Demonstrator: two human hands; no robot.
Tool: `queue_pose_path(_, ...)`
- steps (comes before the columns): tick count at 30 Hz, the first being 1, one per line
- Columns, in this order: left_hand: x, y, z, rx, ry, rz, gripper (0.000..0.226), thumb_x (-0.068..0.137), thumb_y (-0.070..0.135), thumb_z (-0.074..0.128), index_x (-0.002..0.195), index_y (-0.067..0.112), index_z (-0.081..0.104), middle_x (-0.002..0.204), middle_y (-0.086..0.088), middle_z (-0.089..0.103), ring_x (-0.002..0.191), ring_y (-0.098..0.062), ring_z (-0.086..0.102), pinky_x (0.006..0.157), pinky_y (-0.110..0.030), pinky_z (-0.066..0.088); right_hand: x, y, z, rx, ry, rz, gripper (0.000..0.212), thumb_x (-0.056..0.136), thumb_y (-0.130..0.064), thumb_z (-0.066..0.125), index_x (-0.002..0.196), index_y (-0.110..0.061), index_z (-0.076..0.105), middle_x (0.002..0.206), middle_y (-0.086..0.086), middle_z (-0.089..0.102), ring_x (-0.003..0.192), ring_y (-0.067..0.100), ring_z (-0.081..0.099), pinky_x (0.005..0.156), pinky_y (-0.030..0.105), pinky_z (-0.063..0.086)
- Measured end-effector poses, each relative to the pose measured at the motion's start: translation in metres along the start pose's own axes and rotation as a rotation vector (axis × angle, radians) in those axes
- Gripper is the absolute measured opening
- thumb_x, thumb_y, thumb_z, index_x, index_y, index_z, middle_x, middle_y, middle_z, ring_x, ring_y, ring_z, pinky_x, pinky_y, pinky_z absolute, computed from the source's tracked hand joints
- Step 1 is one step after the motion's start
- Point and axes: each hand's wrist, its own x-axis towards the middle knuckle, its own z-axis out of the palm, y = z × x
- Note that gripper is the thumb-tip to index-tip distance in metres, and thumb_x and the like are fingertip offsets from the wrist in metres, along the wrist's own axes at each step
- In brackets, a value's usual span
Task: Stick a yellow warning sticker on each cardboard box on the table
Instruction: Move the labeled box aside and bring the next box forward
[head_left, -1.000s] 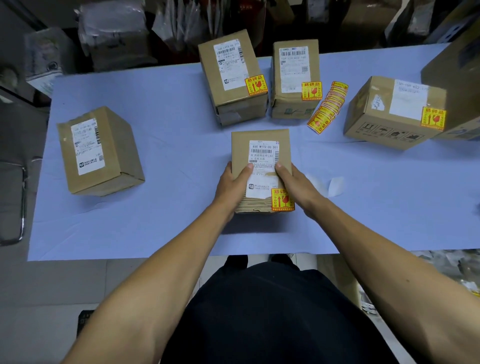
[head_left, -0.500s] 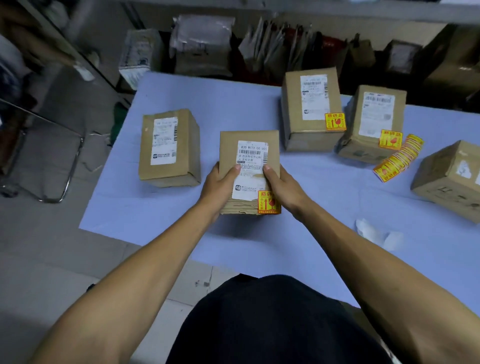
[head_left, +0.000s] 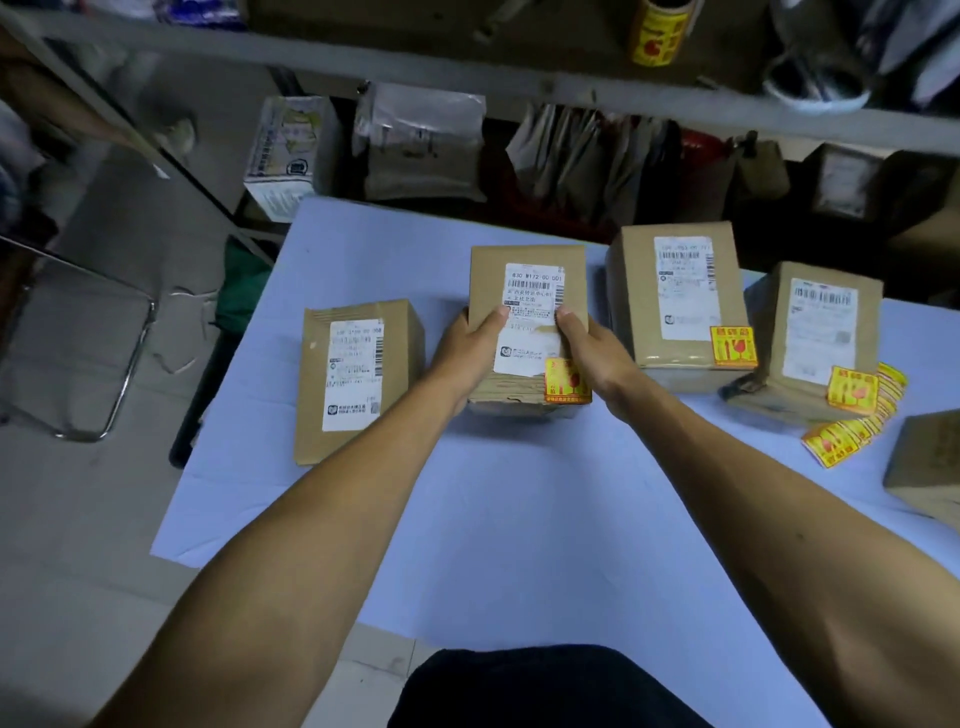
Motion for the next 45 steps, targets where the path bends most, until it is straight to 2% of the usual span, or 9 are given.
queue_pose_path(9,0.042,-0.003,0.014,0.05,0.031,-0.02,0.032,0.096,0.045,0.054,0.122,0.027,0.06,0.102,0.014,0.069,0.093,-0.004,0.066,0.07,-0.018,0.048,0.041,0.006,-0.002,0.123,0.04,0.059,0.05,0.092,-0.059,0.047,0.131,-0.028,0.056,0.119,-0.004,0.07,0.105,0.016,0.068,0.097,0.039,0.053)
queue_pose_path(17,0.043,-0.003,0.013,0.088,0.031,-0.005,0.046,0.086,0.056,0.053,0.122,0.029,0.06,0.108,0.009,0.069,0.102,-0.013,0.067,0.085,-0.03,0.052,0.041,0.008,-0.005,0.177,0.021,0.066,0.044,0.096,-0.053,0.051,0.13,-0.025,0.058,0.103,-0.009,0.077,0.086,0.005,0.074,0.065,0.018,0.056)
queue_pose_path(19,0.039,0.003,0.011,0.147,0.048,-0.028,0.041,0.089,0.055,0.055,0.119,0.028,0.06,0.109,0.008,0.07,0.102,-0.016,0.066,0.085,-0.03,0.051,0.039,0.0,-0.009,0.154,0.014,0.089,0.051,0.096,-0.049,0.055,0.136,-0.017,0.055,0.12,0.0,0.073,0.1,0.014,0.073,0.08,0.028,0.059)
queue_pose_path(22,0.032,0.015,0.006,0.292,0.117,0.005,0.037,0.092,0.047,0.055,0.114,0.019,0.061,0.111,0.001,0.07,0.099,-0.021,0.065,0.077,-0.028,0.046,0.026,-0.017,-0.016,-0.062,0.12,0.028,0.06,0.094,-0.043,0.06,0.143,-0.011,0.048,0.137,0.008,0.061,0.121,0.025,0.061,0.103,0.039,0.048)
queue_pose_path(25,0.014,0.029,-0.003,0.363,0.159,0.156,0.032,0.097,0.038,0.051,0.116,0.016,0.064,0.119,-0.006,0.068,0.101,-0.022,0.061,0.076,-0.025,0.039,0.0,-0.032,-0.015,-0.314,0.252,-0.17,0.041,0.095,-0.032,0.058,0.13,-0.011,0.056,0.125,0.011,0.066,0.113,0.031,0.061,0.086,0.03,0.044)
queue_pose_path(28,-0.015,0.03,-0.025,0.509,0.167,0.375,0.04,0.098,0.032,0.056,0.133,0.013,0.059,0.139,-0.007,0.058,0.129,-0.022,0.051,0.096,-0.022,0.035,-0.025,-0.04,-0.004,-0.504,0.306,-0.378,0.039,0.094,-0.022,0.059,0.129,-0.006,0.058,0.128,0.017,0.064,0.118,0.036,0.057,0.086,0.032,0.039)
queue_pose_path(32,-0.052,0.0,-0.071,0.894,0.145,0.521,0.052,0.099,0.032,0.055,0.146,0.012,0.045,0.158,-0.011,0.034,0.149,-0.03,0.021,0.12,-0.038,0.018,-0.053,-0.036,0.029,-0.707,0.181,-0.468,0.055,0.094,-0.021,0.06,0.145,-0.003,0.046,0.151,0.021,0.043,0.141,0.035,0.037,0.113,0.035,0.028)
queue_pose_path(36,-0.076,-0.042,-0.118,1.16,0.209,0.435,0.056,0.101,0.044,0.045,0.152,0.022,0.036,0.165,-0.008,0.016,0.153,-0.03,0.005,0.121,-0.05,0.009,-0.074,-0.02,0.071,-0.836,0.077,-0.58,0.058,0.091,-0.017,0.06,0.145,-0.004,0.045,0.153,0.024,0.037,0.14,0.041,0.034,0.113,0.039,0.028)
queue_pose_path(45,-0.087,-0.096,-0.164,1.088,0.162,0.366,0.065,0.101,0.047,0.043,0.157,0.021,0.022,0.166,-0.014,0.0,0.152,-0.037,-0.004,0.118,-0.06,0.016,-0.076,0.012,0.146,-0.952,-0.128,-0.777,0.058,0.101,-0.03,0.052,0.152,-0.007,0.037,0.159,0.023,0.029,0.147,0.041,0.027,0.117,0.049,0.031)
